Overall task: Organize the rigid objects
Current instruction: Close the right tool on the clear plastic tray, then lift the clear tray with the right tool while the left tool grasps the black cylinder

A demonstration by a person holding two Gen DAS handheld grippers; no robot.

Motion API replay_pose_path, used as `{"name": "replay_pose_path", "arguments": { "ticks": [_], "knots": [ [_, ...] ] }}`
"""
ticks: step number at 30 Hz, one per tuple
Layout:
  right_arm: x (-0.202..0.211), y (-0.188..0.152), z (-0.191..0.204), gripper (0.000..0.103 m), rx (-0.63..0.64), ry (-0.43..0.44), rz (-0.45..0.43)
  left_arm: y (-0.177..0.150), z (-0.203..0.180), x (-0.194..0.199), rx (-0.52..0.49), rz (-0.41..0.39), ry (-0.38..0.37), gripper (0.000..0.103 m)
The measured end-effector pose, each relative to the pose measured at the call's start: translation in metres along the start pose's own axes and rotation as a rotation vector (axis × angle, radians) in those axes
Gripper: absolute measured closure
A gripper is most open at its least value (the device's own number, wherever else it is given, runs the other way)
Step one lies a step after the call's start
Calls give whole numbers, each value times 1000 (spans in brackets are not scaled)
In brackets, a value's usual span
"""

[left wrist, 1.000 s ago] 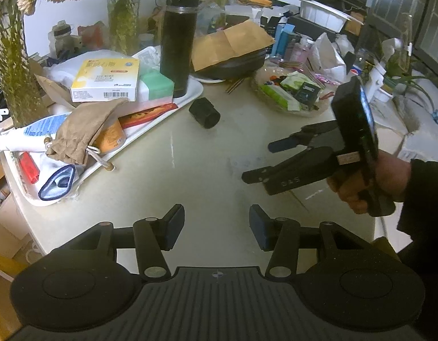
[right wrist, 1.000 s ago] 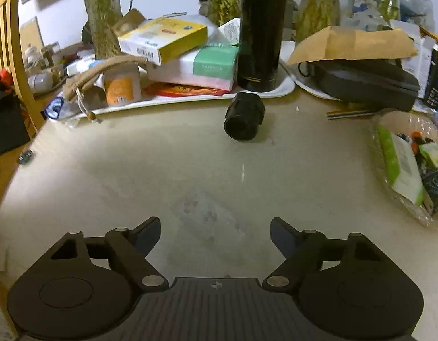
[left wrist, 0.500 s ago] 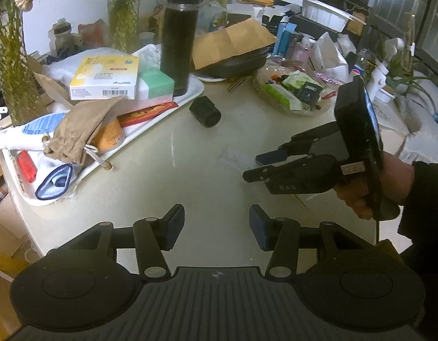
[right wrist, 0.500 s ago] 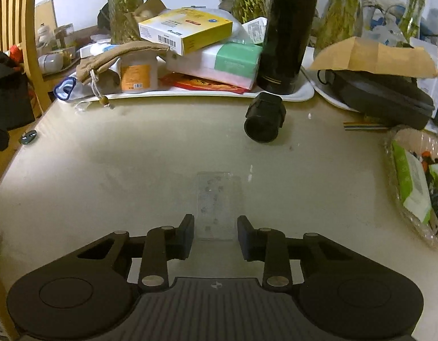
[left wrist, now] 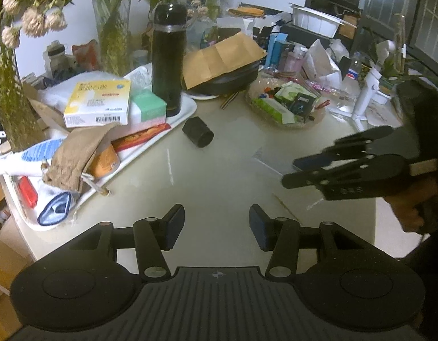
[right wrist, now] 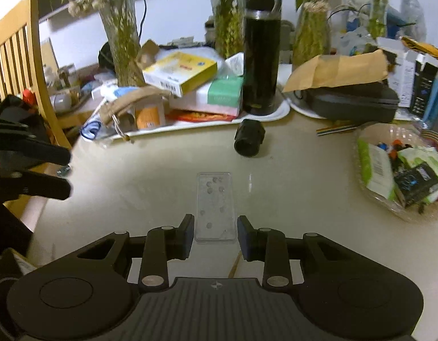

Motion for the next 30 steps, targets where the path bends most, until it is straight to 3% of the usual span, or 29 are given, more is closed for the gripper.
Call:
{"name": "replay_pose_path", "arguments": {
  "ticks": [10, 30],
  "knots": [
    [43, -21, 6, 68, -110, -38, -35, 7, -10, -2, -40, -31, 13, 53],
    [88, -68, 15, 68, -284, -35, -56, 12, -18, -30, -160, -73, 119, 54]
  ]
}}
Point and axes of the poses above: each gripper's, at about its wrist camera, not at the fingertips, and x roughly against the way its jaws point, z to its left, y to its top, the point moved 1 cm from there along -x, roughly the way its jaws point, and after that the axes turned 5 degrees about x, right-handed, at the moved point
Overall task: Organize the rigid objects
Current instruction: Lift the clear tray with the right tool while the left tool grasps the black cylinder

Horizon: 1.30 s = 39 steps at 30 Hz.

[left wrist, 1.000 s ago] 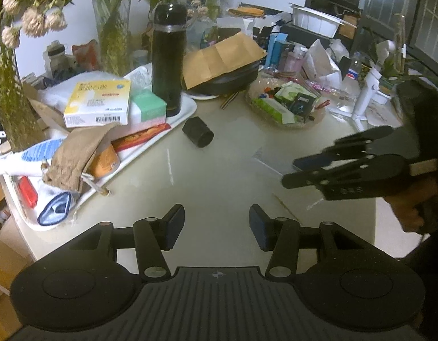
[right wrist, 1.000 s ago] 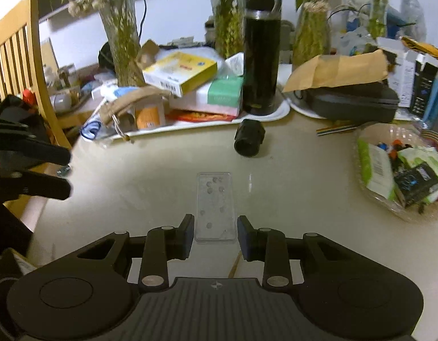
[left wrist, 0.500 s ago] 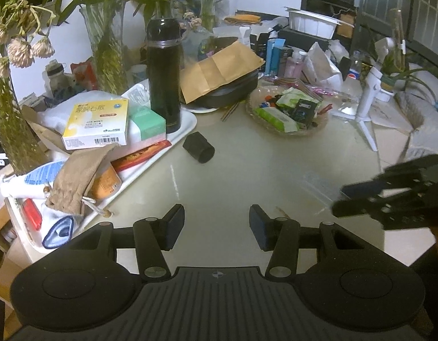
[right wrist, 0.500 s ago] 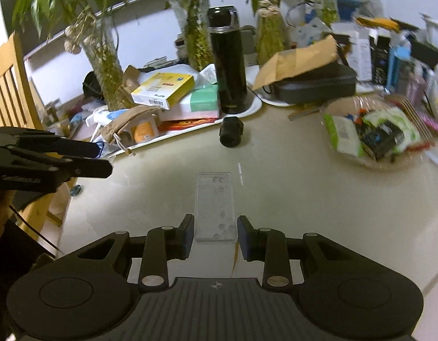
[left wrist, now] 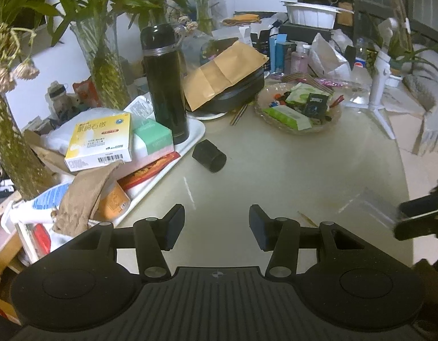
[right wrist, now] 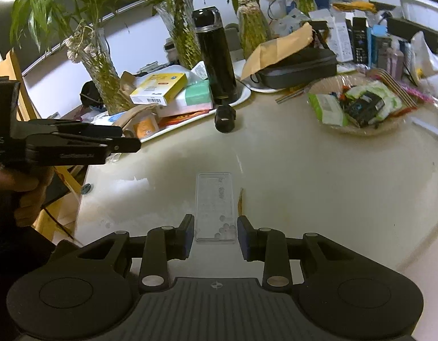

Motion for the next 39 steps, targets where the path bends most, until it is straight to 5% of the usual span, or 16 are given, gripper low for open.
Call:
{"name": "replay_pose_path", "arguments": {
  "ticks": [30, 39],
  "knots": [
    [28, -5, -13, 68, -21, -23, -1, 11, -1, -96, -69, -63, 69, 54],
    [28, -7, -17, 68, -40, -12, -5, 19, 0, -133, 9, -58, -13, 49]
  ]
}}
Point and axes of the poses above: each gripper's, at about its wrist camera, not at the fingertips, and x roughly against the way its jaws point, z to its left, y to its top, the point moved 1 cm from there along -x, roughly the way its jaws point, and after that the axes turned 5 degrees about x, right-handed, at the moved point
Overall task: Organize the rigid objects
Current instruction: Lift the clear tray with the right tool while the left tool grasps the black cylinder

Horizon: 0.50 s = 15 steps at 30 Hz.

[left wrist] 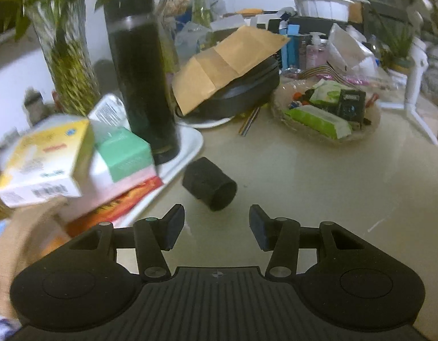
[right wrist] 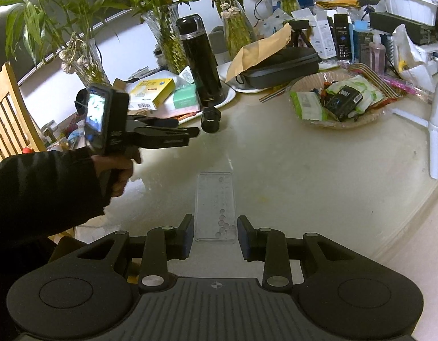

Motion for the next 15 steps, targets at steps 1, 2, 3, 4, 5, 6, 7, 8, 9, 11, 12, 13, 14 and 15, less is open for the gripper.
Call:
{"name": "replay_pose_path", "arguments": {
  "ticks": [1, 2, 3, 4, 5, 6, 7, 8, 9, 11, 12, 13, 14, 15],
  "knots": [
    [0, 0, 0, 68, -1, 1, 1, 1, 1, -4, 32, 0, -13, 46],
    [-1, 0, 0, 68, 1, 1, 3, 3, 3, -8, 67, 0, -19, 40],
    [-1, 0, 1, 68, 4, 1, 4, 5, 4, -12, 96, 3, -17, 35],
    [-2, 0, 1, 68, 7, 1, 6, 7, 5, -17, 123, 8, -16, 34],
    [-2, 0, 2, 68, 11, 1, 7, 9, 6, -21, 146, 14, -10, 34],
    [-2, -1, 3, 68, 14, 0, 7, 10, 7, -26, 167, 25, -6, 34],
    [-2, -1, 3, 68, 17, 1, 8, 12, 7, -31, 187, 35, -12, 34],
    [-3, -1, 3, 68, 18, 2, 8, 13, 8, -35, 208, 42, -15, 34],
    [-3, -1, 2, 68, 17, 3, 9, 13, 8, -39, 223, 45, -12, 34],
    [-3, -1, 1, 68, 12, 6, 7, 14, 8, -46, 241, 47, 1, 34],
    [-3, 0, 1, 68, 9, 7, 6, 15, 8, -49, 254, 50, 10, 34],
    [-3, 0, 1, 68, 8, 9, 6, 16, 9, -52, 268, 49, 15, 35],
    [-4, 0, 1, 68, 8, 13, 6, 17, 10, -54, 279, 46, 21, 35],
    [-4, 0, 1, 68, 9, 15, 6, 18, 9, -56, 285, 47, 27, 35]
  ]
}}
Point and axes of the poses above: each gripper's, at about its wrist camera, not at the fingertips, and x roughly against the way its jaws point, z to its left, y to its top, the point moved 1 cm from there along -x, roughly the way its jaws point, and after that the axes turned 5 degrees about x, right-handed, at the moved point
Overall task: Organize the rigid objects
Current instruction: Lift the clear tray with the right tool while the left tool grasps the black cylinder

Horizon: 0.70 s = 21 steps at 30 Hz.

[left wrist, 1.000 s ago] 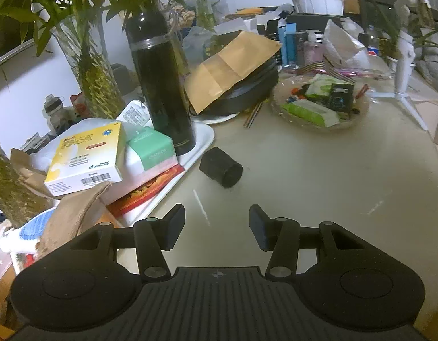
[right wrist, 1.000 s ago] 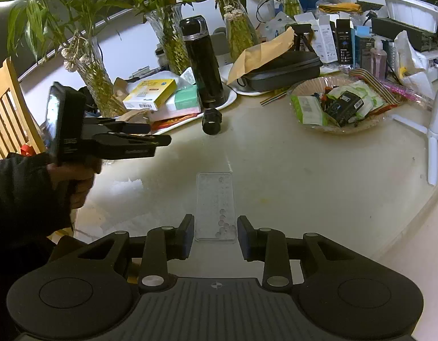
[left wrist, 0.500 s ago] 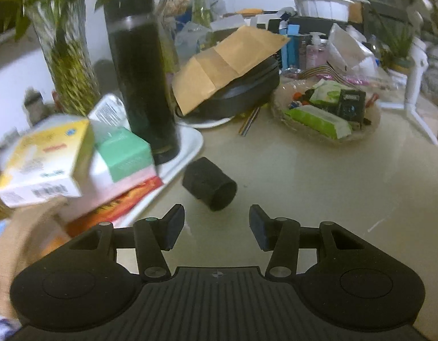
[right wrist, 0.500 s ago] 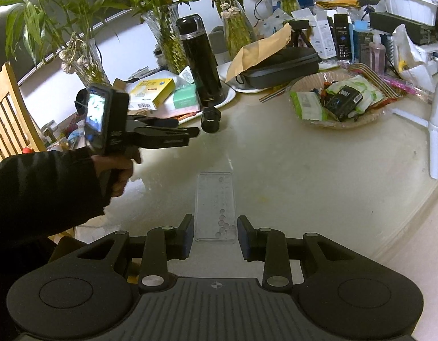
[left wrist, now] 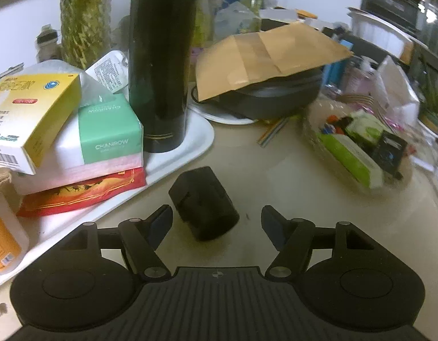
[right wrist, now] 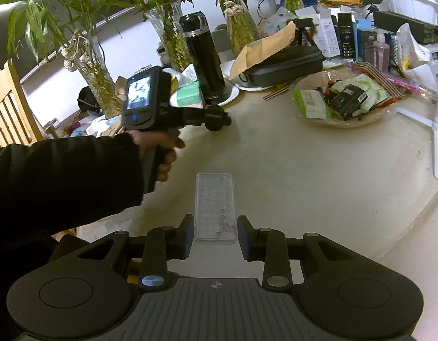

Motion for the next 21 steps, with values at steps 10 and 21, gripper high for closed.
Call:
{"name": "replay_pose_path", "arguments": {
  "ticks": [10, 21],
  "knots": [
    [0, 0, 1, 68, 8, 2, -7, 0, 4, -1, 16, 31, 4, 65],
    [0, 1, 1, 68, -7, 5, -21, -7, 11, 39, -81, 72, 2, 65]
  ]
}}
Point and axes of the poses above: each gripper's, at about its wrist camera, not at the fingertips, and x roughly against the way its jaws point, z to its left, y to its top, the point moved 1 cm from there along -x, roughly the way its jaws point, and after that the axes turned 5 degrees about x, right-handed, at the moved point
